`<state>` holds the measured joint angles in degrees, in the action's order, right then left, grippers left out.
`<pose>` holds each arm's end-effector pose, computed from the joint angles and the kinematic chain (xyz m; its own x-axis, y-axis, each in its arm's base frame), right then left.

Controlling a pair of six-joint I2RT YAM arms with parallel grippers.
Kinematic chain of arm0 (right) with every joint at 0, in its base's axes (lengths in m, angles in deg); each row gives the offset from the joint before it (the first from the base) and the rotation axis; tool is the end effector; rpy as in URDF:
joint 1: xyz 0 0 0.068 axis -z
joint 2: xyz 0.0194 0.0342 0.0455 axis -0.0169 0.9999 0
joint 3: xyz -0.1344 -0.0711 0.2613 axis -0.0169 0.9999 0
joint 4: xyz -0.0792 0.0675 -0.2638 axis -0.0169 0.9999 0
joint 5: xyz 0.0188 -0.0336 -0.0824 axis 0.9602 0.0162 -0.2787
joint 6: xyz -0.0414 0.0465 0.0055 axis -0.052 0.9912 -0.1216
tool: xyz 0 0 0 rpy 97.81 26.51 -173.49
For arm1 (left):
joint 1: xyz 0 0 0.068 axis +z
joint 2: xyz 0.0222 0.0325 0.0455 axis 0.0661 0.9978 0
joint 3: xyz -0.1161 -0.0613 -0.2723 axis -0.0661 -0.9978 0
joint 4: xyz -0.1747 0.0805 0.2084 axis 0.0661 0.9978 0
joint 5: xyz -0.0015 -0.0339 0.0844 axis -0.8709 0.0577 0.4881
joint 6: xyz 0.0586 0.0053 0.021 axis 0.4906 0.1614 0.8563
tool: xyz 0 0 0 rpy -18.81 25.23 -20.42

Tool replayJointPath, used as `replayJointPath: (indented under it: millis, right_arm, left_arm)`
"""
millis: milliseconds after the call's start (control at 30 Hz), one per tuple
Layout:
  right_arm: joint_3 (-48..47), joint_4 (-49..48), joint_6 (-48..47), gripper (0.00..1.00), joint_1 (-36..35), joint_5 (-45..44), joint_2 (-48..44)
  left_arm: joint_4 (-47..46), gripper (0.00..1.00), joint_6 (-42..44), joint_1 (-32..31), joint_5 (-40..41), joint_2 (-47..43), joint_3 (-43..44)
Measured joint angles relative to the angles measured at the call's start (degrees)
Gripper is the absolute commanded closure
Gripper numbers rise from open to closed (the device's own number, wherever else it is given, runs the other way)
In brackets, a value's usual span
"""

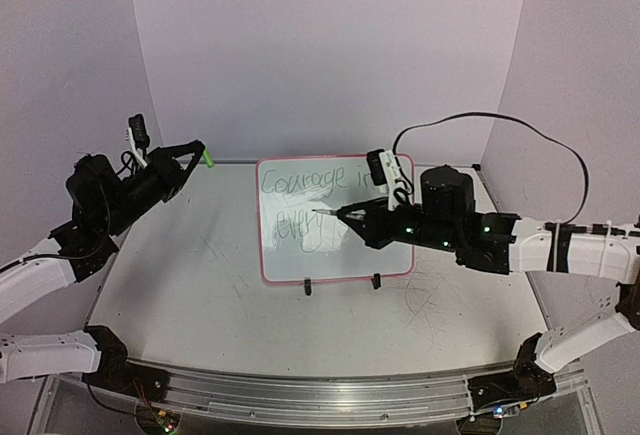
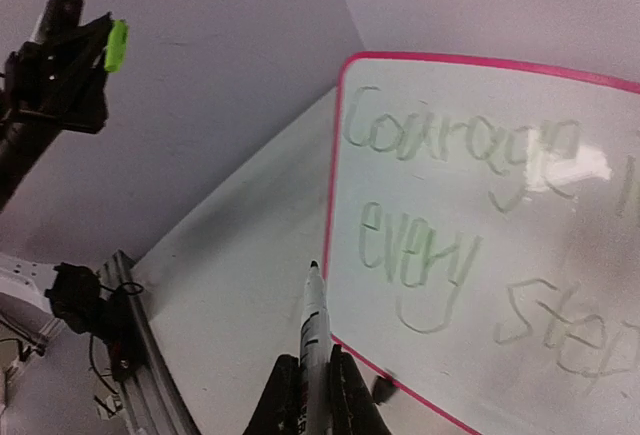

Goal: Write a sentence on the whiteboard
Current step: Insert the whiteboard marker without the cap into the pen cap.

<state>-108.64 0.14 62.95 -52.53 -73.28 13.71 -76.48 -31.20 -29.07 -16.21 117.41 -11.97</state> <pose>0.1950 0.2766 0.3204 -0.4133 0.0065 -0.9106 -0.7955 0.4841 0.3645 0.1867 -0.1258 0.3615 -0.3659 -0.6238 -0.6906 0.5061 0.4894 -0.7102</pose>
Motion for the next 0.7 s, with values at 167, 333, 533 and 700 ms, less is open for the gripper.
replayJointPath:
  millis: [167,333,533,700]
  right_arm:
    - [-6.24,-8.98,1.14,1.00,-5.29,2.69,6.00]
    - [-11.24,-14.48,0.43,1.00,-7.97,0.21,8.65]
    - [-18.29,-17.24,-2.88,1.00,-10.26,-6.75,13.34]
    - [-23.02,-17.12,-6.18,1.00,-12.37,-12.19,17.41]
  left_arm:
    - [-18.13,1.00,-8.01,-0.24,-5.38,7.06,-1.27]
    - [-27.97,1.00,-17.32,-0.54,-5.76,11.82,-1.46]
    - [-34.40,1.00,-29.17,-1.45,-0.83,12.66,-2.23]
    - [-35.52,1.00,-35.56,-2.12,3.70,12.70,-3.88]
